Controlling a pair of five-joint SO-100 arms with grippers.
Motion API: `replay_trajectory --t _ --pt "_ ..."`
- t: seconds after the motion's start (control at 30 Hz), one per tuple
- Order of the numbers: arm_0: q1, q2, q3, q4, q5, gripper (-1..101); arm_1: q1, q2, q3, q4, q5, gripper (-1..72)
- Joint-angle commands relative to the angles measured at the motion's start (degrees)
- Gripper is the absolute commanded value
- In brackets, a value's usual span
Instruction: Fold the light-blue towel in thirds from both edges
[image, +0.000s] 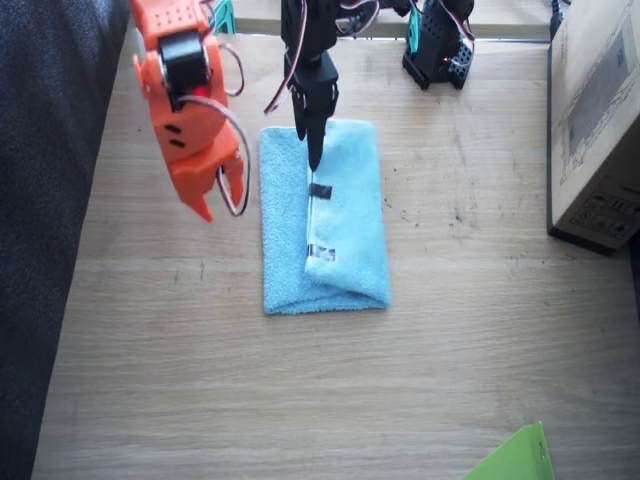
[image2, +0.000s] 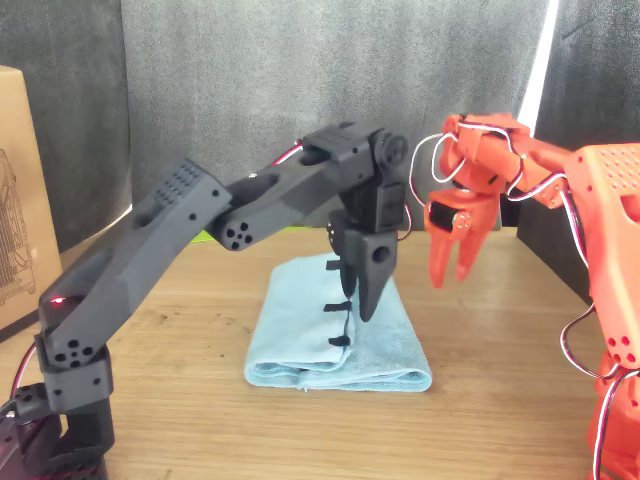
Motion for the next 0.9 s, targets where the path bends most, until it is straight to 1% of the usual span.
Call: replay_trajectory --t 0.0,0.07,0.1,0.13,0.17,0.2,0.23,0.27,0.3,0.37,0.47,0.5,0.53,0.6,0.63,0.7,0.77,0.87 --pt "2.11 5.27 -2.81 0.79 1.93 30 1.32 2.02 -0.09 0.53 0.97 21.8" --pt "4.13 7.91 -2.46 0.79 2.55 26 1.05 1.93 -0.09 0.53 1.14 21.5" --pt "5.71 9.93 -1.93 0.79 2.64 21 0.7 1.93 -0.09 0.53 1.23 21.2" --pt "7.65 12.22 -1.23 0.79 3.08 11 0.18 2.02 0.0 0.53 1.32 20.5" --pt "10.11 14.41 -0.88 0.79 2.99 0 -0.53 2.37 0.18 0.53 1.41 19.8" --pt "13.27 16.61 -0.79 0.79 2.29 0 -1.23 2.81 0.35 0.44 1.49 18.1" --pt "16.79 18.9 -0.18 0.7 1.93 0 -2.02 3.43 0.53 0.18 1.93 14.9" --pt "20.83 20.74 -0.35 0.7 0.7 0 -2.81 4.39 0.62 -0.18 2.37 8.9" --pt "25.31 22.24 -0.7 0.7 -0.97 0 -3.6 6.06 1.41 -1.14 3.08 0.2" --pt "34.54 24.96 -1.14 0.53 -4.13 0 -5.1 12.13 6.06 -4.66 3.6 0.1" --pt "46.93 28.65 1.76 -0.35 -8.61 0 -7.21 23.82 17.58 -11.6 5.01 0.1" --pt "50.36 31.2 6.33 -2.29 -9.84 0 -8.0 27.33 21.62 -13.54 5.36 0.1" --pt "53.35 36.12 14.94 -6.94 -10.99 0 -9.05 31.2 26.37 -15.91 5.62 0.1" --pt "57.83 50.71 41.4 -23.2 -11.07 0 -11.34 39.64 37.44 -22.06 5.71 0.0" --pt "59.5 55.81 50.98 -28.48 -11.34 0 -12.66 43.86 43.15 -24.87 5.45 0.0" --pt "61.79 60.64 62.93 -32.96 -10.99 0 -14.85 51.68 53.7 -29.97 4.39 0.0" --pt "64.25 66.8 76.9 -40.78 -10.11 0 -17.05 59.59 64.78 -35.24 2.99 0.0" --pt "65.74 74.09 92.81 -48.78 -9.23 0 -19.42 68.91 78.49 -40.52 0.97 0.0"
